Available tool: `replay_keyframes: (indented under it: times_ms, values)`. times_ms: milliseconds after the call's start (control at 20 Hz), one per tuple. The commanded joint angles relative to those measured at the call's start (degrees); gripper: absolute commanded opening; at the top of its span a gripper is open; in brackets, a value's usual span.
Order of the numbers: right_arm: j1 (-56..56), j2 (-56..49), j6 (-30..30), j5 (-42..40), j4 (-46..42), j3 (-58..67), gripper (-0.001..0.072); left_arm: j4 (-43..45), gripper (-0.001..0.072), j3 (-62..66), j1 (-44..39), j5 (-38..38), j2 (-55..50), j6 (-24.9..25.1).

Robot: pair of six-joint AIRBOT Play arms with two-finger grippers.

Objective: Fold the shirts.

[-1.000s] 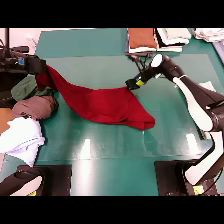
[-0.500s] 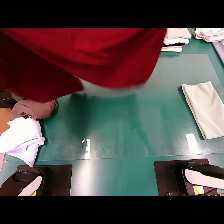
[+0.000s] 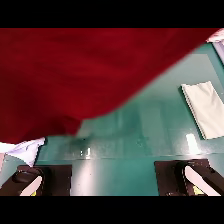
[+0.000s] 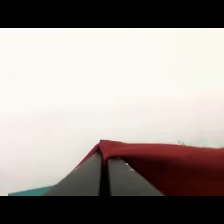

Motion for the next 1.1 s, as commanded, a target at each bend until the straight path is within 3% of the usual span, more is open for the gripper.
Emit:
replay_keyframes:
  times_ms: [0, 200, 300, 500, 700, 750, 800, 850, 1050]
  values:
    - [-3.76, -0.50, 0.94, 4.00, -0.02, -0.55, 0.0020, 0.09, 0.0025, -6.45, 0.00, -3.23, -3.26, 0.00]
    - [0.46, -11.67, 1.84, 10.51, -0.28, -0.55, 0.0019, 0.04, 0.0025, -17.29, 0.00, -6.43, -15.93, 0.02]
    - [2.47, -19.82, 2.01, 13.66, -0.70, -0.57, 0.0019, 0.07, 0.0025, -21.24, 0.00, -3.23, -24.33, 0.07]
    - [5.70, -35.43, 3.93, 14.03, -9.42, -0.55, 0.0020, 0.04, 0.0025, -21.97, 0.02, 7.39, -40.22, 0.46]
    - [5.92, -43.80, 3.98, 11.52, -8.92, -0.55, 0.0034, -0.39, 0.0027, -21.99, 0.02, 10.71, -45.94, 0.37]
    - [5.90, -44.65, 3.98, 10.86, -8.70, -0.50, 0.0220, -0.35, 0.0115, -21.86, 0.02, 10.71, -45.88, 0.46]
    - [5.40, -45.07, 3.98, 9.97, -8.74, -0.50, 0.0436, -0.09, 0.0429, -21.27, 0.15, 10.25, -45.72, 0.44]
    - [5.01, -45.00, 3.96, 9.38, -8.61, -0.50, 0.0444, -0.07, 0.0531, -20.15, 0.55, 8.50, -45.51, 0.46]
    - [1.92, -41.16, 3.10, 12.76, -8.63, -0.63, 0.0438, 0.04, 0.0531, -18.58, 5.25, -5.73, -42.07, 0.46]
